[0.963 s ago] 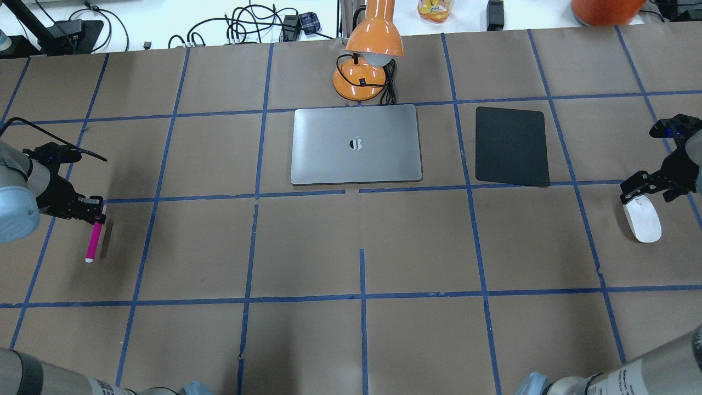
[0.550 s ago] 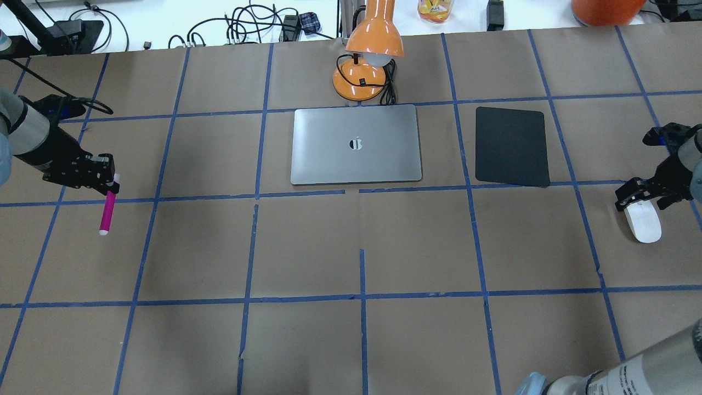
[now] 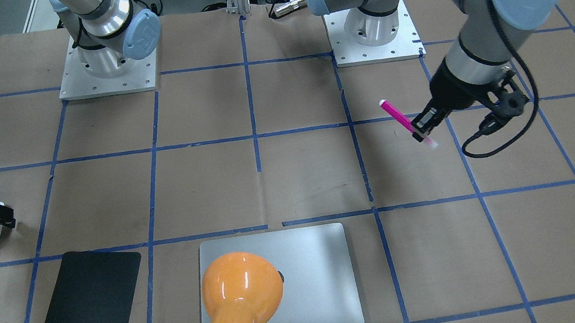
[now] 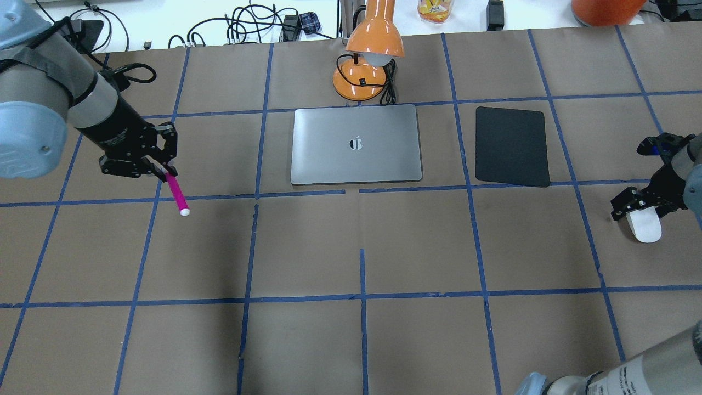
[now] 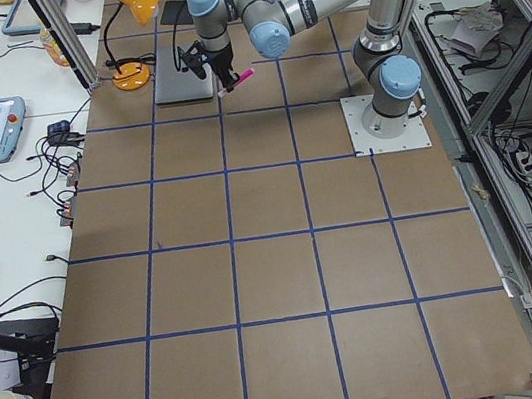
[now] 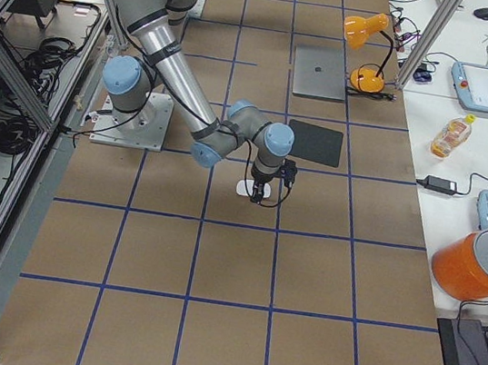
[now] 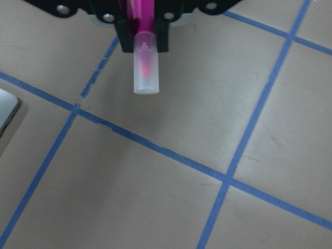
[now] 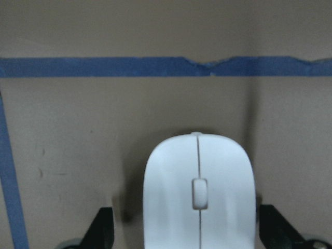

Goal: Place pen and mouse around notebook

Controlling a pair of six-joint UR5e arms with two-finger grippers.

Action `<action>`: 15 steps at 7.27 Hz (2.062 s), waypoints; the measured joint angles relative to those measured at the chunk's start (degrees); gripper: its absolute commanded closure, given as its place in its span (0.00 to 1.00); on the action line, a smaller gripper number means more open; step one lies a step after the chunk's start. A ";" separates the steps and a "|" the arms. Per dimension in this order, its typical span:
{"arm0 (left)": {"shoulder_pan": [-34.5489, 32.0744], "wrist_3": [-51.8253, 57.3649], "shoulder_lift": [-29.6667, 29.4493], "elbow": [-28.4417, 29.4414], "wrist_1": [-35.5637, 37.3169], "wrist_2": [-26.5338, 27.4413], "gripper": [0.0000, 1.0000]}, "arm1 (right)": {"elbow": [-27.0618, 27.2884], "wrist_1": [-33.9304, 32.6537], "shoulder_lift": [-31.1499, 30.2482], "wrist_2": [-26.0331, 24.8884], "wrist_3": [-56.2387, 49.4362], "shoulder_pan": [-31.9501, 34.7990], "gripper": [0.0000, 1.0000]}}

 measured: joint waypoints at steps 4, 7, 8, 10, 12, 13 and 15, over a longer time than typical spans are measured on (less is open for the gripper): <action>-13.99 -33.50 -8.52 0.14 6.52 -2.05 1.00 | 0.07 -1.73 -0.16 -0.09 -0.04 0.01 0.31; -23.97 -60.48 -16.41 0.14 13.19 -1.90 1.00 | 0.11 -1.70 -0.77 -0.06 0.07 0.31 0.44; -25.76 -66.26 -18.54 -0.04 13.86 -2.08 1.00 | 0.09 -1.70 -0.89 -0.20 0.11 0.39 0.45; -27.52 -72.72 -22.31 0.10 13.99 -2.49 0.21 | 0.03 -1.70 -1.36 -0.31 0.14 0.44 0.49; -27.86 -74.41 -24.05 0.46 14.40 -1.53 0.00 | -0.64 -1.51 -2.10 -0.09 0.84 0.61 0.50; -27.62 -73.85 -23.62 0.70 14.71 -0.92 0.00 | -1.66 -1.16 -2.33 0.01 2.01 1.20 0.50; -25.69 -63.04 -20.70 0.77 12.50 -0.22 0.00 | -4.13 -0.82 -2.45 -0.06 5.79 4.85 0.49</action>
